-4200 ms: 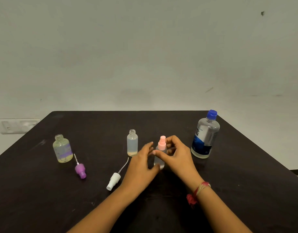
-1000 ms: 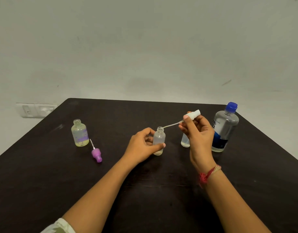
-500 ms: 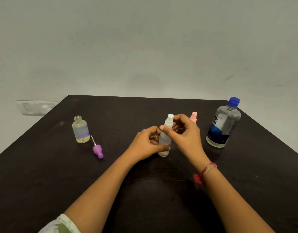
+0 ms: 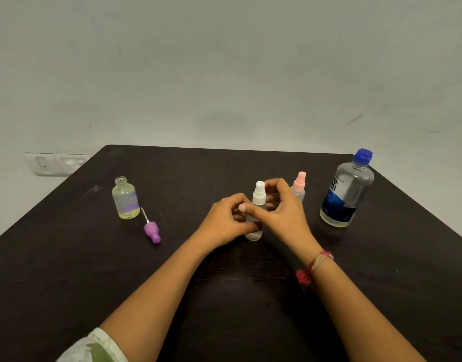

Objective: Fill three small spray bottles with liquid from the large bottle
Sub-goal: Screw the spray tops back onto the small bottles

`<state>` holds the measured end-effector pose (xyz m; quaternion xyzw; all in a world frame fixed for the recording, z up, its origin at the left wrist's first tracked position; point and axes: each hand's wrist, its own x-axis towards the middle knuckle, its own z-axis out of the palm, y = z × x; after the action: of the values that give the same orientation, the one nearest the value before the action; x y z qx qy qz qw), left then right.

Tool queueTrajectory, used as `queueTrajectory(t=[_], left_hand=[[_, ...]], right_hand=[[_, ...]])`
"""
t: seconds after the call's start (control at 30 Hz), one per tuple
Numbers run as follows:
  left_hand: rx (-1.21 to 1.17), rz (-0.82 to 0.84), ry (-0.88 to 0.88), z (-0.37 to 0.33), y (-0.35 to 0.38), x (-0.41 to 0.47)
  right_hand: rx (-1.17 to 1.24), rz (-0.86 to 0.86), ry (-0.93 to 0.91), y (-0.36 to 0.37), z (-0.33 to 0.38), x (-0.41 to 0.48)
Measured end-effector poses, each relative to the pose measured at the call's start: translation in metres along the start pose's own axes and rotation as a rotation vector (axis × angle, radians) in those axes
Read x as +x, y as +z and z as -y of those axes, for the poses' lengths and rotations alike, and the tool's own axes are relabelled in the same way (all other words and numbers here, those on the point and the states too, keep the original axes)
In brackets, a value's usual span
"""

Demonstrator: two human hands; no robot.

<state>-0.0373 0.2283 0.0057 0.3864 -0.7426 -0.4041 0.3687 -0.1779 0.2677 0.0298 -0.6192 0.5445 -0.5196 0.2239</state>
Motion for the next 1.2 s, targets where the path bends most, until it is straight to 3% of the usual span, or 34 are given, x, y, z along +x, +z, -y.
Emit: queueTrajectory(t=[0.2, 0.5, 0.67, 1.2], left_hand=[[-0.015, -0.010, -0.014, 0.002, 0.000, 0.001], [0.003, -0.038, -0.020, 0.000, 0.000, 0.000], [-0.001, -0.037, -0.019, -0.001, -0.001, 0.000], [0.004, -0.043, -0.018, -0.001, 0.000, 0.001]], right_hand=[[0.219, 0.239, -0.007, -0.008, 0.001, 0.003], [0.210, 0.043, -0.025, 0.002, -0.005, 0.002], [0.276, 0.234, 0.027, -0.009, -0.002, 0.006], [0.373, 0.199, 0.069, -0.015, 0.003, 0.006]])
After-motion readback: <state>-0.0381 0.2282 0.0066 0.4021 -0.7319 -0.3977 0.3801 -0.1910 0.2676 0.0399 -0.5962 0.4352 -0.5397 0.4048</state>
